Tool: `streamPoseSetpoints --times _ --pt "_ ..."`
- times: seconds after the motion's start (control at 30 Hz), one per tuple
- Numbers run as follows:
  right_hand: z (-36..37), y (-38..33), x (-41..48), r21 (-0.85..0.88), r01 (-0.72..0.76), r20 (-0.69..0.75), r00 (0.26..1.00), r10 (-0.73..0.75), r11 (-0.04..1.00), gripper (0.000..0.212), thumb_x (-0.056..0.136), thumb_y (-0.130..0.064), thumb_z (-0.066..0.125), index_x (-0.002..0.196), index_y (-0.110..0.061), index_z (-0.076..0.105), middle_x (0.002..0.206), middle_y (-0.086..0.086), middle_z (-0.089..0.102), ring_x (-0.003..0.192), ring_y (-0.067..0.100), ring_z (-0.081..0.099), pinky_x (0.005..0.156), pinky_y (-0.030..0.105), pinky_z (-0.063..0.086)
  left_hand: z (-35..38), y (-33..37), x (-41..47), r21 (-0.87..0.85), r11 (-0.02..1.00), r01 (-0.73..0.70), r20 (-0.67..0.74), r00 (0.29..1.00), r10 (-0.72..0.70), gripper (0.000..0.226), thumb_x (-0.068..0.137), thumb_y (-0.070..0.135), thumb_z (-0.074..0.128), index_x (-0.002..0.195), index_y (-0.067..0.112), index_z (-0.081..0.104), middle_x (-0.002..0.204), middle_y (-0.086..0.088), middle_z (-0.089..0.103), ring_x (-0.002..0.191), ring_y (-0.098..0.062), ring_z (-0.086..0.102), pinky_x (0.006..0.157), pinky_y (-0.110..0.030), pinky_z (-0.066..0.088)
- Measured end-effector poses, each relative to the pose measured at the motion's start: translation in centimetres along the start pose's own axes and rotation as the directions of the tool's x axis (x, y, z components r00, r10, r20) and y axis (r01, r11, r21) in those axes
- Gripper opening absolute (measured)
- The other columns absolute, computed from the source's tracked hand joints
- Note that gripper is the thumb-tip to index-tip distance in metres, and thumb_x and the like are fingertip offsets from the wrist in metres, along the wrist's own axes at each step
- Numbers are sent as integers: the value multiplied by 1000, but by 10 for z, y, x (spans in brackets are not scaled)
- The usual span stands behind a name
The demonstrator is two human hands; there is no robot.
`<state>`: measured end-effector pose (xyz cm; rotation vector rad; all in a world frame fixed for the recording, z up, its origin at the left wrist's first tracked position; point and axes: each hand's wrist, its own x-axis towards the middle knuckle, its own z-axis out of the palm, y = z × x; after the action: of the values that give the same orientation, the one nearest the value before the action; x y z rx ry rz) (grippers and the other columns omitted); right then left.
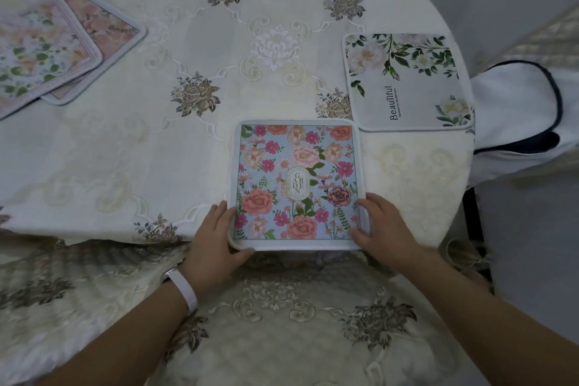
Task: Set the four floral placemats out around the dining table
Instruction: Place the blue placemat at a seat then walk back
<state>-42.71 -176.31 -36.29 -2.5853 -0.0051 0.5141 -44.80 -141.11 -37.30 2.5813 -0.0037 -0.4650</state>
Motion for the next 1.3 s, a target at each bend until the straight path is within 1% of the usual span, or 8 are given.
streamPoseSetpoints --times 0.17,0.33,0.53,0.8,1.1,1.2,1.23,1.3 --pt "10 5 -12 -178 41 77 997 -28 983 92 79 -62 64 152 -23 25 162 6 12 148 25 12 120 42 14 6 -2 -3 71 997 -37 -26 999 39 97 70 45 82 147 9 35 156 -16 28 146 -33 20 117 -50 24" --pt "16 11 -12 -236 64 83 996 -45 970 100 74 -71 62 153 -27 19 163 7 7 149 26 6 119 40 8 8 0 -4 46 998 -32 -51 998 34 95 70 44 82 146 9 36 156 -15 29 146 -32 21 116 -48 21" --pt "13 7 -11 -220 56 60 997 -44 974 95 75 -67 64 151 -29 22 163 6 8 148 26 8 119 45 11 7 -1 -2 -6 1000 -11 -58 998 11 92 71 42 83 145 11 39 156 -14 31 145 -30 22 117 -49 24" --pt "16 9 -4 -232 49 11 999 -48 971 88 71 -71 63 145 -35 31 161 4 18 144 27 17 116 48 16 9 6 2 -121 990 66 -114 990 -80 75 77 16 80 143 12 44 155 -13 32 144 -28 26 116 -38 22" --pt "10 7 -5 -219 63 54 997 -52 974 82 73 -67 63 142 -36 31 160 4 17 144 27 17 116 48 16 5 15 -2 -148 980 130 -60 988 -140 76 79 22 77 145 17 41 157 -10 28 145 -25 22 117 -44 25" --pt "3 2 -4 -173 50 98 995 -33 984 73 76 -68 60 137 -36 38 159 5 20 143 27 20 115 48 19 -2 25 -5 -249 956 153 -35 985 -167 77 75 29 76 142 25 39 145 -2 44 135 -20 39 109 -48 39" --pt "-4 0 -2 -134 30 101 995 -17 991 69 78 -67 60 136 -35 41 158 6 22 143 27 22 115 47 21 -6 31 -10 -336 928 159 -56 981 -188 73 75 24 75 139 26 41 136 4 49 126 -14 46 105 -44 45" --pt "-19 -6 6 -52 12 87 996 -8 999 65 85 -60 59 139 -27 43 155 8 29 139 27 29 112 45 27 -15 46 -22 -498 849 178 -111 958 -266 62 83 10 71 134 29 42 128 11 51 114 -4 49 99 -31 45"
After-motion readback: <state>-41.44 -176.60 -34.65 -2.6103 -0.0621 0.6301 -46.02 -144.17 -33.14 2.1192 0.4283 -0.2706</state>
